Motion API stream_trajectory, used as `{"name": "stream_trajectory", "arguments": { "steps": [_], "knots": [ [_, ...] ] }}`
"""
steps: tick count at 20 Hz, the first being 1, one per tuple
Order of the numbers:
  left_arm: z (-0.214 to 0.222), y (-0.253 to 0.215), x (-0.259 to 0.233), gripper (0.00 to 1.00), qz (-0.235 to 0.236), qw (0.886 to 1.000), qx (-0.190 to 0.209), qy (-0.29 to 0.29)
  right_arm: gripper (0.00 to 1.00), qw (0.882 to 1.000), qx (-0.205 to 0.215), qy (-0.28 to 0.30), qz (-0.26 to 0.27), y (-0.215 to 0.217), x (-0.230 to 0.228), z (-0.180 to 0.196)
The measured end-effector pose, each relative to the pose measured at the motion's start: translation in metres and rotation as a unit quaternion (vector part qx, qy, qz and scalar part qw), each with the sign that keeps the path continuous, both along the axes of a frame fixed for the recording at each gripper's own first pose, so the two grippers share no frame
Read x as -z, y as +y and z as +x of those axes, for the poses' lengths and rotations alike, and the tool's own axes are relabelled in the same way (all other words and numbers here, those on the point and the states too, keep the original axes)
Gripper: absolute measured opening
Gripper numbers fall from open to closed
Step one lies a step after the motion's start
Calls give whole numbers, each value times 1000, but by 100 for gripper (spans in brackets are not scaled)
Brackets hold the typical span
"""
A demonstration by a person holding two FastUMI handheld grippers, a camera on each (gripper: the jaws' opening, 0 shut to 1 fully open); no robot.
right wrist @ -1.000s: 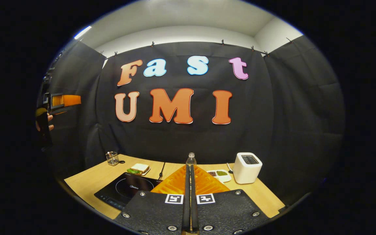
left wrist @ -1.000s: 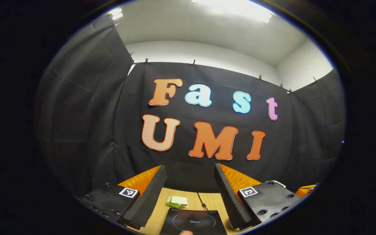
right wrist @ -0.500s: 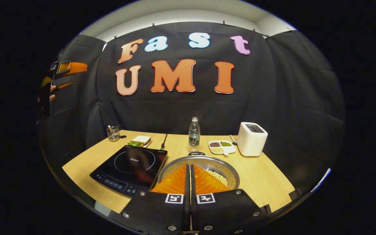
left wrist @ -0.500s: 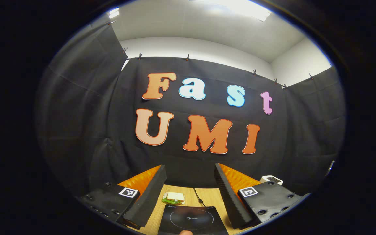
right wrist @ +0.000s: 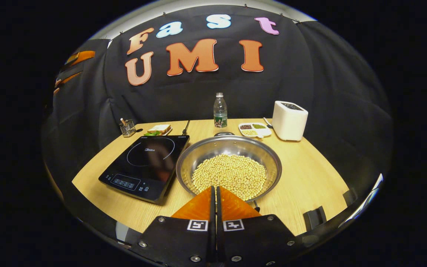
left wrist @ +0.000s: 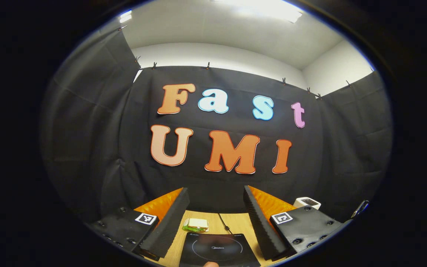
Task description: First push the handle of the pot to place it horizontally, then grasp the pot with both hands and set it on the induction cooktop.
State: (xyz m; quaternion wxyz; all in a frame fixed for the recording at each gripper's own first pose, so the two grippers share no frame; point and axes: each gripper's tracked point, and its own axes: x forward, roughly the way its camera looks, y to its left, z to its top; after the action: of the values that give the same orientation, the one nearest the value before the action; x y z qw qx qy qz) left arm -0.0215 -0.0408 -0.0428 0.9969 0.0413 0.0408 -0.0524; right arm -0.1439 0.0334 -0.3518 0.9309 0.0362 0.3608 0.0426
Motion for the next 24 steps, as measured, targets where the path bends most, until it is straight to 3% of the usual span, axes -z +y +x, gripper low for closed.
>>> {"name": "stream_trajectory", "arguments": {
  "steps": [6,16,24],
  "knots": [
    [3,4,13,97,-4,1000,-4,13,1,998,-20,61,18,21,36,-27],
    [15,9,36,96,-24,999,-11,45,0,994,-22,108,16,25,66,-29],
    [25,20,40,97,-12,998,-37,39,0,994,14,112,5,-6,68,-25]
  ]
}}
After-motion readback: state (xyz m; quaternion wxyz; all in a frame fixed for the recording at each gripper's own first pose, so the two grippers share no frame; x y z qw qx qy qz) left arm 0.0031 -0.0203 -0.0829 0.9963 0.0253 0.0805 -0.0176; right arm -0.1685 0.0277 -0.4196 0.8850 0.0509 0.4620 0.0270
